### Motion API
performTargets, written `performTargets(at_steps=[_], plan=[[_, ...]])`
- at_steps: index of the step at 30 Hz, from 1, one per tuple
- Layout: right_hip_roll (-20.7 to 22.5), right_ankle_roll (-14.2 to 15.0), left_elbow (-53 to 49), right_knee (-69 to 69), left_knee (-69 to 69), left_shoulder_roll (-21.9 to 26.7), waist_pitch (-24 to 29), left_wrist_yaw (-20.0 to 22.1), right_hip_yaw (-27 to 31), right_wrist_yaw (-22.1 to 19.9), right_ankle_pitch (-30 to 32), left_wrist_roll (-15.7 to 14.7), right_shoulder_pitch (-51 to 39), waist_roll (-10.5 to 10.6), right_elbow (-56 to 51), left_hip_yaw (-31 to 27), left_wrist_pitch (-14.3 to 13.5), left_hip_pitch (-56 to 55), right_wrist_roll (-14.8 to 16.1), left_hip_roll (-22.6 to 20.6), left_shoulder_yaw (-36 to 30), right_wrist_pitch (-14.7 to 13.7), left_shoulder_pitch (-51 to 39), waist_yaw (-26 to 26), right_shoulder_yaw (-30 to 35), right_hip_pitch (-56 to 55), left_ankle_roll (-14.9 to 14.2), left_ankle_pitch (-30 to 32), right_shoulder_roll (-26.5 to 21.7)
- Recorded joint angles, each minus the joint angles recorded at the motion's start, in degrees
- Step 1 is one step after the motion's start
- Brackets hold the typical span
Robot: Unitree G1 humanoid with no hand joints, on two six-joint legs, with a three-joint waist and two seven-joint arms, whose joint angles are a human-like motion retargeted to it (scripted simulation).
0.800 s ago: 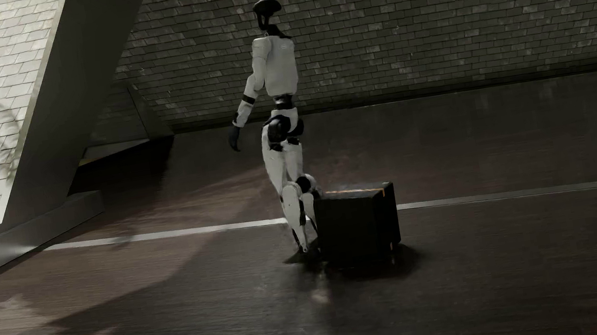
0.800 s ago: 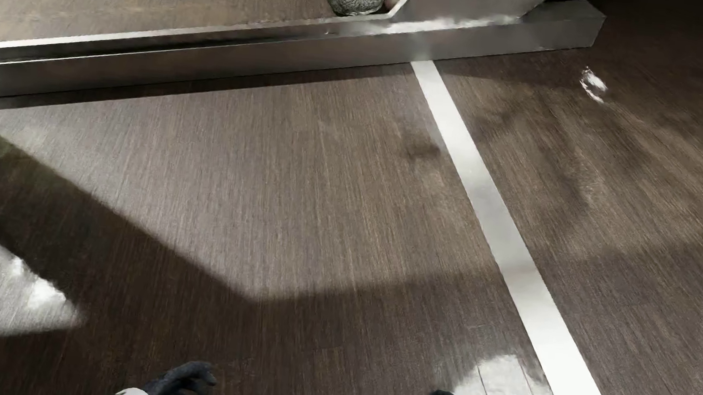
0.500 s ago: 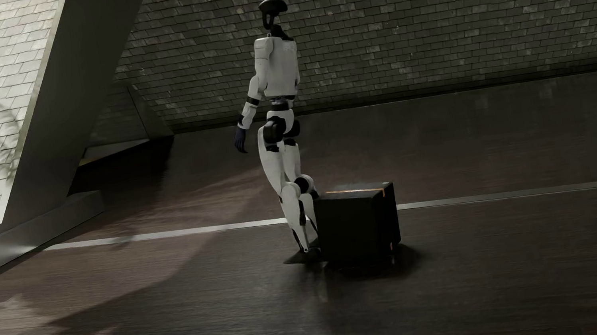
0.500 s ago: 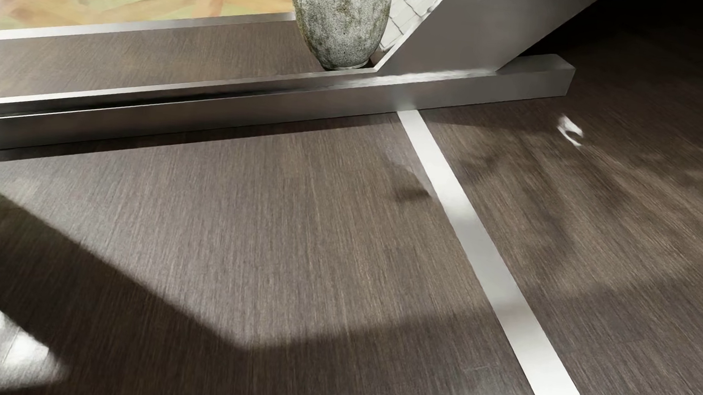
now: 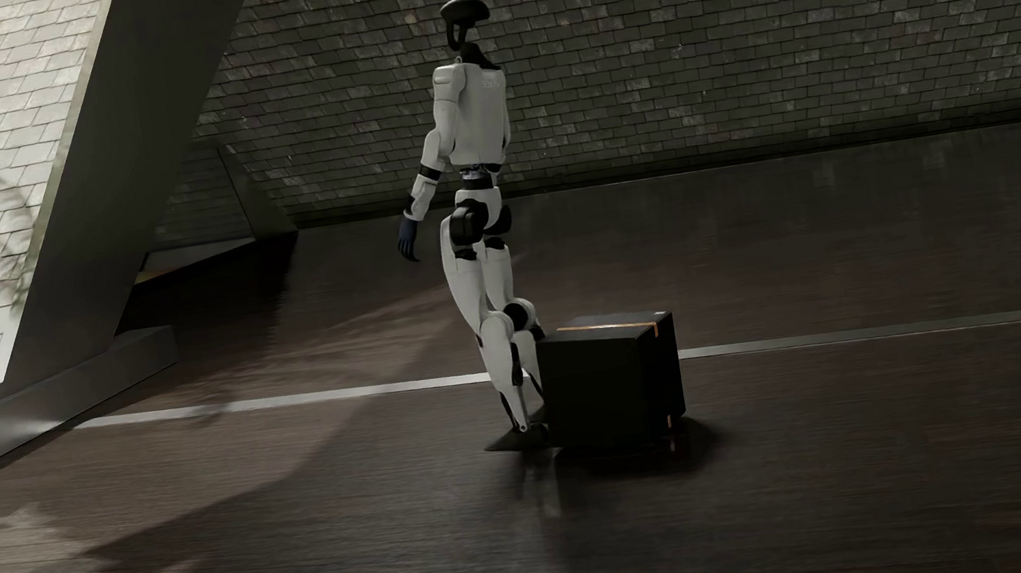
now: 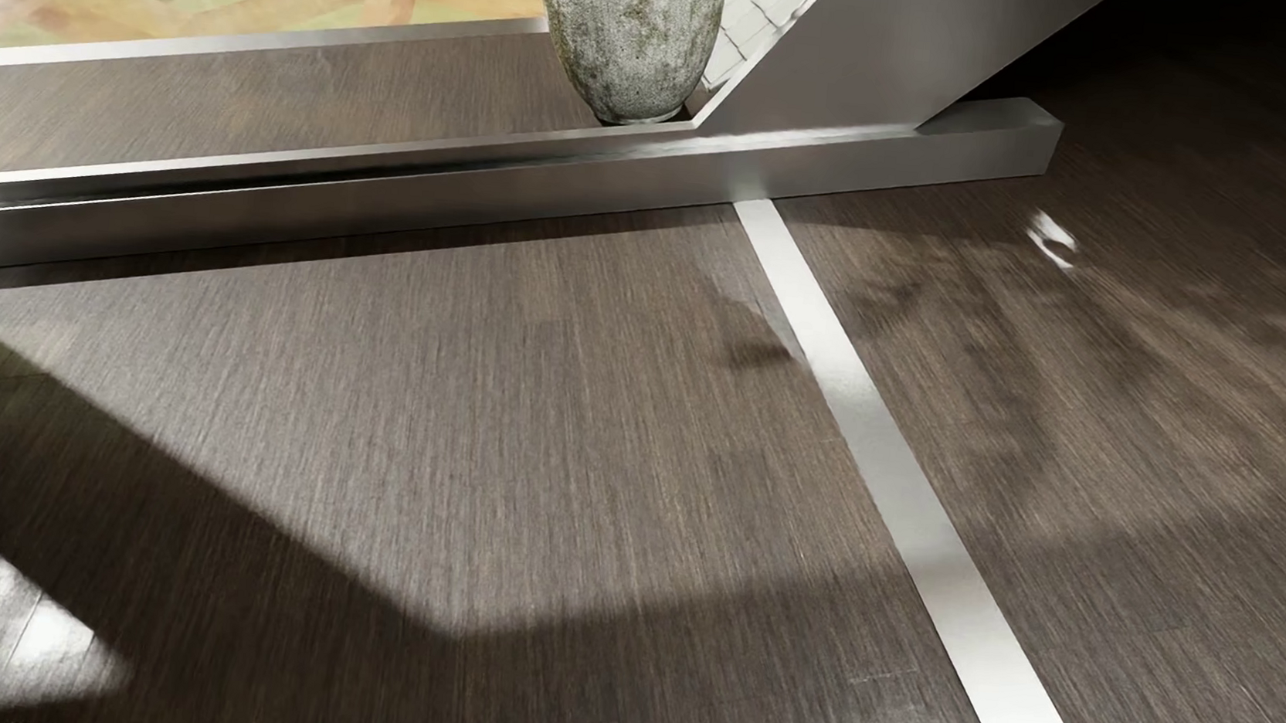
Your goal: Rest on the dark box
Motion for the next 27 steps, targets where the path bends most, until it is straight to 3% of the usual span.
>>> performTargets(at_steps=[6,7,10,12,16,18,19,20,22,24,27], plan=[[0.0,-1.5,-2.4,4.1,4.5,-0.2,3.3,-1.6,0.4,-1.0,-0.2,1.5,-4.4,0.0,0.9,-0.9,0.3,-4.6,1.9,-0.5,-5.0,2.1,-4.1,0.1,2.4,-3.6,1.1,0.0,-0.3],[-0.1,-1.2,-2.6,6.1,5.1,-0.3,5.7,-1.6,0.4,-0.7,-0.5,2.2,-6.2,0.0,0.2,-1.2,0.3,-4.9,1.5,-0.4,-6.2,2.0,-6.5,0.2,4.0,-4.4,1.3,0.4,-0.2],[-1.5,-0.5,-5.8,17.1,18.9,-0.3,10.7,-1.3,3.2,0.9,-2.0,2.4,-13.4,-0.2,-3.3,-3.0,1.0,-17.4,0.2,0.4,-10.8,1.8,-13.3,1.0,9.9,-15.2,0.7,-2.4,-0.9],[-3.2,1.7,-10.2,25.8,29.4,0.6,15.4,-0.8,5.0,2.1,-3.4,2.3,-19.5,0.0,-9.1,-3.7,0.8,-27.6,-1.2,1.8,-13.6,0.8,-18.4,1.3,15.8,-24.5,-0.8,-4.7,-2.7],[-4.5,2.7,-19.4,43.8,49.5,4.1,26.6,0.7,8.3,3.5,-7.2,2.8,-33.4,0.0,-20.9,-4.6,-1.1,-45.5,-4.8,4.0,-21.7,-1.7,-28.3,1.1,30.6,-41.6,-2.0,-9.7,-6.8],[-4.9,3.7,-27.6,53.0,59.2,8.4,31.6,-2.0,10.5,5.0,-8.9,5.1,-41.1,-0.3,-26.1,-5.8,-3.1,-54.9,-6.8,4.8,-25.7,-3.4,-33.2,1.0,37.2,-50.8,-2.7,-11.7,-9.0],[-5.3,4.6,-33.3,57.6,64.0,11.6,33.9,-3.1,11.5,5.8,-9.9,4.6,-45.0,-0.3,-30.0,-6.5,-4.1,-59.6,-7.9,5.3,-27.6,-5.1,-35.6,1.0,40.8,-55.4,-3.4,-12.7,-11.0],[-5.4,5.1,-39.9,62.2,68.8,15.7,36.2,-1.2,12.5,5.0,-10.9,2.7,-49.0,-0.5,-34.5,-7.3,-4.7,-63.9,-7.6,5.9,-29.0,-5.6,-37.6,1.1,44.4,-59.7,-4.2,-13.8,-13.3],[-5.5,6.3,-51.8,70.9,78.1,24.0,40.2,2.0,14.4,-3.0,-12.7,-1.3,-55.7,-0.7,-45.1,-8.5,-6.2,-72.6,-4.1,7.1,-31.1,-5.3,-42.6,1.5,49.7,-67.9,-5.3,-15.3,-19.7],[-6.2,7.8,-60.4,79.1,86.1,30.4,44.0,8.1,16.4,-13.3,-14.3,-5.6,-61.0,-0.6,-54.4,-10.0,-7.4,-80.7,0.4,7.4,-34.4,-4.7,-48.3,1.5,52.7,-75.5,-6.7,-16.4,-26.5],[-6.4,9.3,-73.6,90.3,97.1,39.5,47.7,17.7,19.2,-26.7,-16.3,-11.4,-59.6,-1.0,-65.8,-12.1,-11.1,-90.8,3.4,8.2,-35.1,-6.5,-50.6,1.2,49.5,-85.5,-8.9,-17.9,-35.1]])
